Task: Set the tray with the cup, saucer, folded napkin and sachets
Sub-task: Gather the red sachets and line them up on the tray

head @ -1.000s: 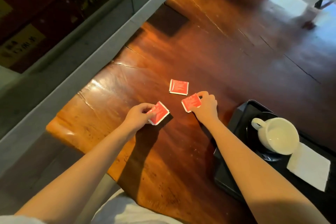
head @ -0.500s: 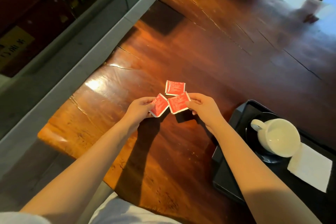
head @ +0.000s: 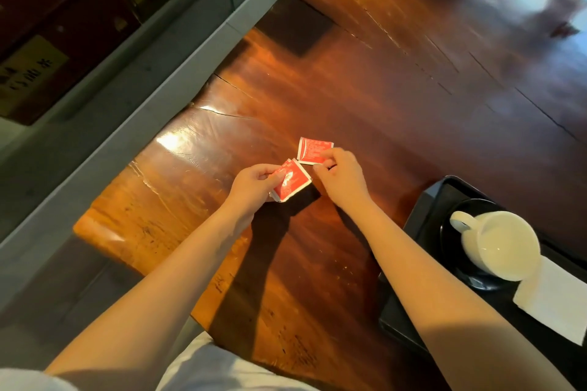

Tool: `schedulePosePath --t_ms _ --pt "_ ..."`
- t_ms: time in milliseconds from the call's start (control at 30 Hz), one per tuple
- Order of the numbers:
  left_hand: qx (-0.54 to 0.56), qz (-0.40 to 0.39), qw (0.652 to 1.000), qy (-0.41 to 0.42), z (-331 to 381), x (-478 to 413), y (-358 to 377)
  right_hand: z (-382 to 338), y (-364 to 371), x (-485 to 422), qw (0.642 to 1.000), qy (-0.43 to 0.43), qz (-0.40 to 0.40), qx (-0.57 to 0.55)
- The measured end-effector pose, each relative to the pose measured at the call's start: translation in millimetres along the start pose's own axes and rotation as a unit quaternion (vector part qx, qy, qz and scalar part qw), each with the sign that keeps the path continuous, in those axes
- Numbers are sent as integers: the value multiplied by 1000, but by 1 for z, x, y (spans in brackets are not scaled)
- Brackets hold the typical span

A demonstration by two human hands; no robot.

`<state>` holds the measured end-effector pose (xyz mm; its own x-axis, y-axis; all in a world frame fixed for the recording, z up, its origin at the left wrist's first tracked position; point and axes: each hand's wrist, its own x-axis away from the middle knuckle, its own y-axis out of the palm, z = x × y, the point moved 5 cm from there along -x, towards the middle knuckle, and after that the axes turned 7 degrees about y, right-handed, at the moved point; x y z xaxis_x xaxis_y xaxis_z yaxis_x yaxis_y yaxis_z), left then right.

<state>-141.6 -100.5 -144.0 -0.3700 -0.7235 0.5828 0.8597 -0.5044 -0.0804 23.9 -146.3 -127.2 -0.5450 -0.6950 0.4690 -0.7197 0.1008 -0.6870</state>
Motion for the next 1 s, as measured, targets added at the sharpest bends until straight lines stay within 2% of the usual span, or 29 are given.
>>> schedulePosePath --t_ms 100,200,267,400,567,667,733,767,833,933,1000 --pt "12 19 1000 -6 -5 -1 -10 2 -12 -17 996 2 75 49" --pt "24 26 999 -9 -7 -2 -16 1 -10 -28 990 -14 66 126" --pt "29 28 999 -9 -7 -2 -18 -1 -7 -30 989 -22 63 136" --pt "32 34 999 -14 -7 -1 -20 2 -3 -29 995 -12 60 77" --pt "31 38 999 -18 -8 -1 -21 4 -3 -9 993 13 -8 -117" --pt "27 37 999 -9 -2 -2 -21 -15 -12 6 974 -29 -107 -199" --pt "19 19 1000 11 9 -3 -18 -27 -16 17 968 -57 -185 -157" --pt "19 10 1000 20 16 -3 -15 -30 -19 21 973 -64 -196 -108" --pt "29 -9 999 37 32 2 -9 -31 -28 22 983 -60 -166 -40" --pt "37 -38 996 74 56 12 3 -30 -46 21 991 -47 -117 -48" --pt "34 -54 994 93 70 19 9 -29 -57 24 992 -47 -116 -35"
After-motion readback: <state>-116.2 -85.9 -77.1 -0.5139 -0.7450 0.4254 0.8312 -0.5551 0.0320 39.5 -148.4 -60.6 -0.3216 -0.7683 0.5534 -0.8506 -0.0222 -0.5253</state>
